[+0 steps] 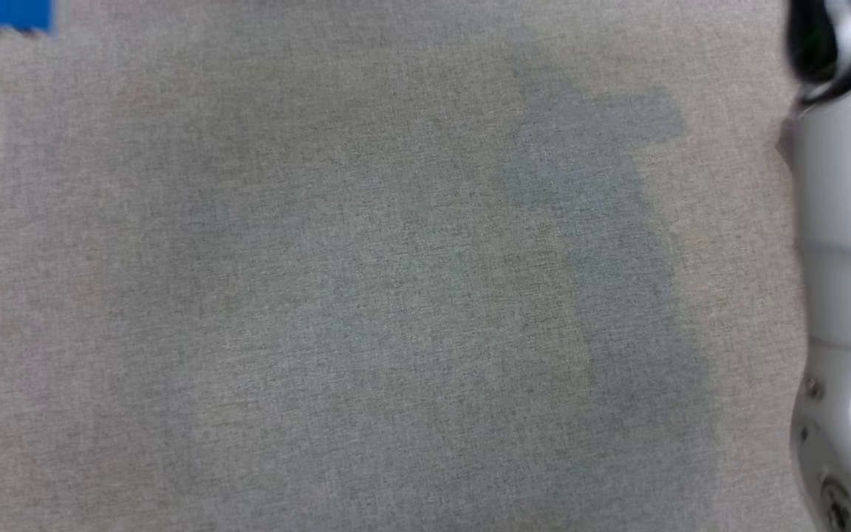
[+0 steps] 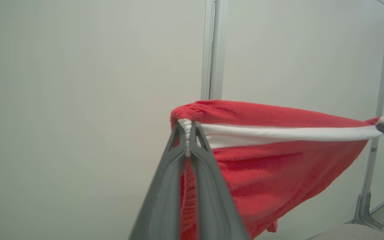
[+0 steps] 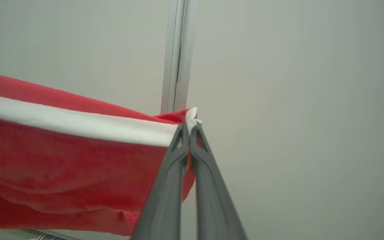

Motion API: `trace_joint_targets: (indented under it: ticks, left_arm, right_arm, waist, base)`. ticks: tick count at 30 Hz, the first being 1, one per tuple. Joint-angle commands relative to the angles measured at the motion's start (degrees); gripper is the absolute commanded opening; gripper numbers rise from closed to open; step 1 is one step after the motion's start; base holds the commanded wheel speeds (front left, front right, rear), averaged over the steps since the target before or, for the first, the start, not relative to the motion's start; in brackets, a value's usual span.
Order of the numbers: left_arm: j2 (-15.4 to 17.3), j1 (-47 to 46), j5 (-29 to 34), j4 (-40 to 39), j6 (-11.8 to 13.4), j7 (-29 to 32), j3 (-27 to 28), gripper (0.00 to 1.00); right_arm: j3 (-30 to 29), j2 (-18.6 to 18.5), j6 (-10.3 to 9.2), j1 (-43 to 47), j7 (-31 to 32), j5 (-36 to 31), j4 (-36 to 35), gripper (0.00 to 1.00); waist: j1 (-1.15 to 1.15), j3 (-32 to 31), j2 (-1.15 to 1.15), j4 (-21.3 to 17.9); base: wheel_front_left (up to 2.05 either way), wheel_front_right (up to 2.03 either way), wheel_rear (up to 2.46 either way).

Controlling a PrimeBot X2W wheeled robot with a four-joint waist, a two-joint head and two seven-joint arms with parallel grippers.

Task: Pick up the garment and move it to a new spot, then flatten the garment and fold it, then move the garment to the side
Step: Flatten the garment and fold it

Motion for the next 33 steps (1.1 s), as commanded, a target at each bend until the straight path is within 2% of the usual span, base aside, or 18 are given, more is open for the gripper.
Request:
trace_joint_targets:
  ticks: [1, 6, 9, 11, 15, 18, 20, 23, 30, 33]
  left_arm:
    - [-0.7, 3.1, -0.1, 1.9, -0.4, -1.7, -1.0, 0.00]
    - [-1.2, 11.3, -0.4, 6.6, -0.9, -6.2, -3.2, 0.00]
    - [-2.8, 21.9, -1.5, 9.5, -1.1, -8.0, -5.9, 0.00]
    - [-3.4, 24.7, -2.4, 9.8, -1.2, -8.1, -6.4, 0.00]
    - [-4.2, 36.0, -7.3, 8.5, -1.5, -6.1, -8.9, 0.00]
    - [-3.1, 43.9, -9.1, 4.2, -1.0, -2.9, -10.8, 0.00]
    - [-3.1, 49.3, -11.0, -0.3, 0.3, -0.2, -11.7, 0.00]
    - [-1.3, 55.9, -12.8, -8.6, 3.1, 4.3, -12.6, 0.00]
    - [2.3, 69.0, -16.4, -27.8, 10.5, 13.1, -14.4, 0.00]
    - [2.5, 71.7, -18.4, -33.7, 11.8, 15.1, -14.8, 0.00]
  right_arm:
    - [0.8, 0.0, -0.02, 3.1, -0.2, 0.6, 2.3, 0.00]
    - [4.1, -0.8, -0.01, 9.4, 2.1, 2.4, 8.3, 0.00]
    - [7.6, -2.5, -0.01, 17.1, 7.2, 5.4, 11.6, 0.00]
    - [8.2, -3.1, -0.01, 19.1, 8.7, 6.5, 11.7, 0.00]
    - [8.8, -6.0, -0.02, 29.1, 16.7, 10.2, 8.8, 0.00]
    - [6.9, -8.2, -0.02, 36.9, 23.0, 12.6, 1.7, 0.00]
    - [4.6, -9.2, -0.05, 43.3, 27.5, 13.2, -4.3, 0.00]
    - [0.9, -9.8, -0.05, 52.8, 35.0, 13.2, -15.7, 0.00]
    - [-9.5, -6.6, -0.04, 72.5, 53.4, 8.7, -43.7, 0.00]
    - [-13.9, -4.7, -0.04, 77.3, 59.0, 6.0, -53.2, 0.00]
  waist:
    - [-0.01, -0.2, 0.00, 0.1]
    - [-0.01, -1.6, 0.00, -0.6]
    - [-0.01, -3.3, 0.00, -0.7]
    - [-0.01, -4.0, 0.00, -0.6]
    - [-0.01, -7.6, 0.00, -0.3]
    - [-0.01, -10.3, 0.00, 0.4]
    - [-0.01, -11.9, 0.00, 1.2]
    - [-0.01, -13.7, 0.00, 2.4]
    - [-0.01, -14.8, 0.00, 4.6]
    - [-0.01, -14.5, 0.00, 5.6]
  base:
    - [0.00, 0.00, 0.00]
    - [0.00, 0.00, 0.00]
    - [0.00, 0.00, 0.00]
    - [0.00, 0.00, 0.00]
    - [0.00, 0.00, 0.00]
    - [0.00, 0.00, 0.00]
    - [0.00, 0.00, 0.00]
    - [0.00, 0.00, 0.00]
    - [0.00, 0.00, 0.00]
    - [0.00, 0.00, 0.00]
